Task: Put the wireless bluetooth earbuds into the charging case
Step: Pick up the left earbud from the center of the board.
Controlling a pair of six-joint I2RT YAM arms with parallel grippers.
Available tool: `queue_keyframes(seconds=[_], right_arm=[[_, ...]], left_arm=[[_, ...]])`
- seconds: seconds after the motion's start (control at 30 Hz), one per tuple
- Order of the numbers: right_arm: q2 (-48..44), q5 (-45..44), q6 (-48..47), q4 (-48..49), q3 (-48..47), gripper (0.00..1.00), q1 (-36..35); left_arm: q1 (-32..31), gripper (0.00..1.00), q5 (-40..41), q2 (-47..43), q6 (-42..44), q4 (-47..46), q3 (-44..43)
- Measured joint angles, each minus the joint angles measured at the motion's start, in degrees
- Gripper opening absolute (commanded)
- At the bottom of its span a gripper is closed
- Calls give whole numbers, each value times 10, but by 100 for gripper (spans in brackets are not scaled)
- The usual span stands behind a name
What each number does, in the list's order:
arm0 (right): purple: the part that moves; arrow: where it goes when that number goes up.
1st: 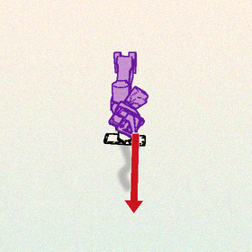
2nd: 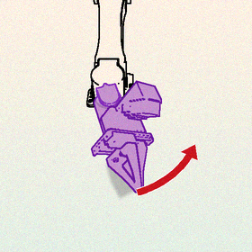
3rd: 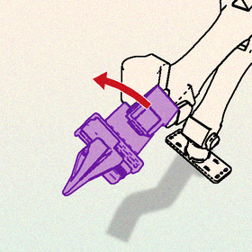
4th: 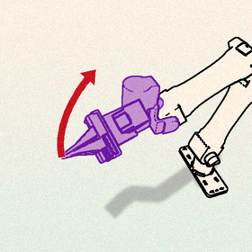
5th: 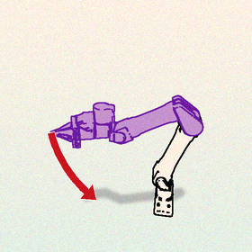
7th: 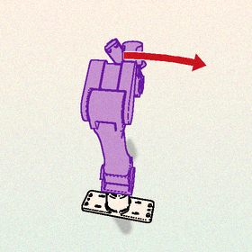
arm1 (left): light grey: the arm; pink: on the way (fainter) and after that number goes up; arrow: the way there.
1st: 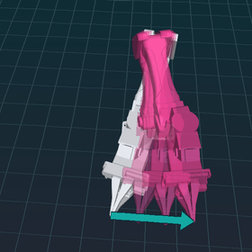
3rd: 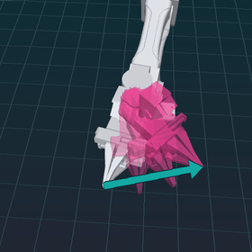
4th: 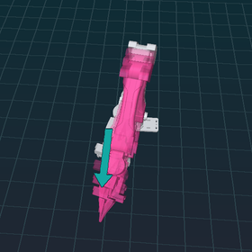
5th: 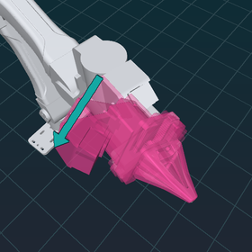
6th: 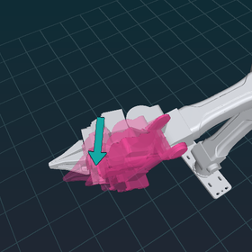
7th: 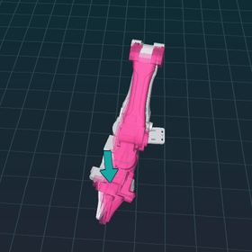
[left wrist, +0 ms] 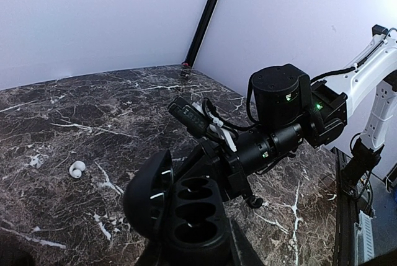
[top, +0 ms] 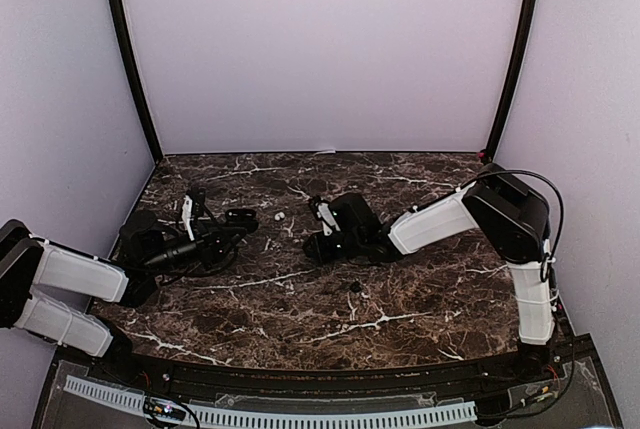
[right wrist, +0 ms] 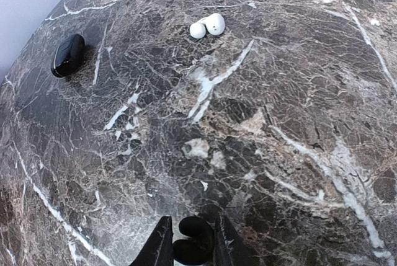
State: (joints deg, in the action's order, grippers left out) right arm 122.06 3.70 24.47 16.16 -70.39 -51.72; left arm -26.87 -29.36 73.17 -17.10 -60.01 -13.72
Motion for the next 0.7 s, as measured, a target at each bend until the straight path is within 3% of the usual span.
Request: queue_keyframes(seconds=[0.33,0.7], right_arm=[[2,15,7,4,0,33,-2],[-8,-6,7,5,13,31,-2]], left_arm=[[0,17,0,-2,2,0,0],[0,17,0,-7,2,1,0]])
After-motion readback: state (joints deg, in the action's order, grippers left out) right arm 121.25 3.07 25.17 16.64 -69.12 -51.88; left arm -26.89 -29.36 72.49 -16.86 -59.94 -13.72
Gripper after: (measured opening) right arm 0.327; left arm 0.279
